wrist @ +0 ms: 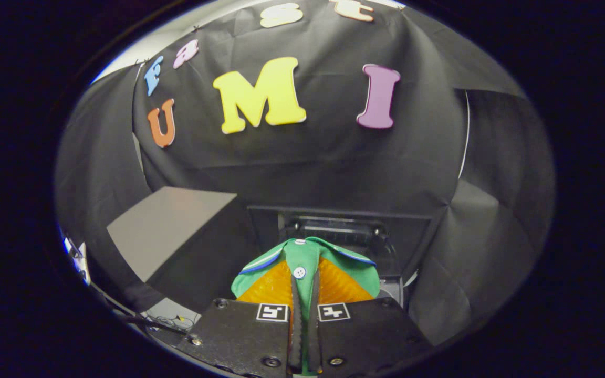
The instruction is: Put the clothes into the washing machine and then close the washing machine lid.
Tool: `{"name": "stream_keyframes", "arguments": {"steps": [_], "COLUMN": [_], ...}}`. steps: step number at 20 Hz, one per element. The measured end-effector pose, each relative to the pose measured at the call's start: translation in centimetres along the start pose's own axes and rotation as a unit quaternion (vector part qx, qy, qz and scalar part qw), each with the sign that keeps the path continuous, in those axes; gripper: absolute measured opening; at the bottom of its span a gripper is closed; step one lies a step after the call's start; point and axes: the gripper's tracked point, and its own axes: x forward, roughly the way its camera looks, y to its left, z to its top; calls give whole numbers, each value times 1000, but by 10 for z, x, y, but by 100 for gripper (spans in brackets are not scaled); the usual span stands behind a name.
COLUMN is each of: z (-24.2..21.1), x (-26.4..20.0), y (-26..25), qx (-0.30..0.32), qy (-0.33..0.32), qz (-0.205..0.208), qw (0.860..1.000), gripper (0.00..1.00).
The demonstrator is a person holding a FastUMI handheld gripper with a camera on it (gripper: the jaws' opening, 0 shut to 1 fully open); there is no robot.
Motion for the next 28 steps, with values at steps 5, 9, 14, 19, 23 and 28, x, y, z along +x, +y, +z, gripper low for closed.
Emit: {"name": "stream_keyframes", "arguments": {"steps": [5,9,14,19,23,28], "z": [-63,-104,-154,-200,-234,-256], "x": [47,75,102,132,146,157], "y": [-11,-17,-23,-26,-32,-37], "qx": [17,30,47,69,93,135], "qy": [61,99,143,202,250,294], "qz": [-5,-16,-30,-50,-70,-100], "qw": [998,995,988,976,961,941], "gripper": [8,8,8,8,8,8]}}
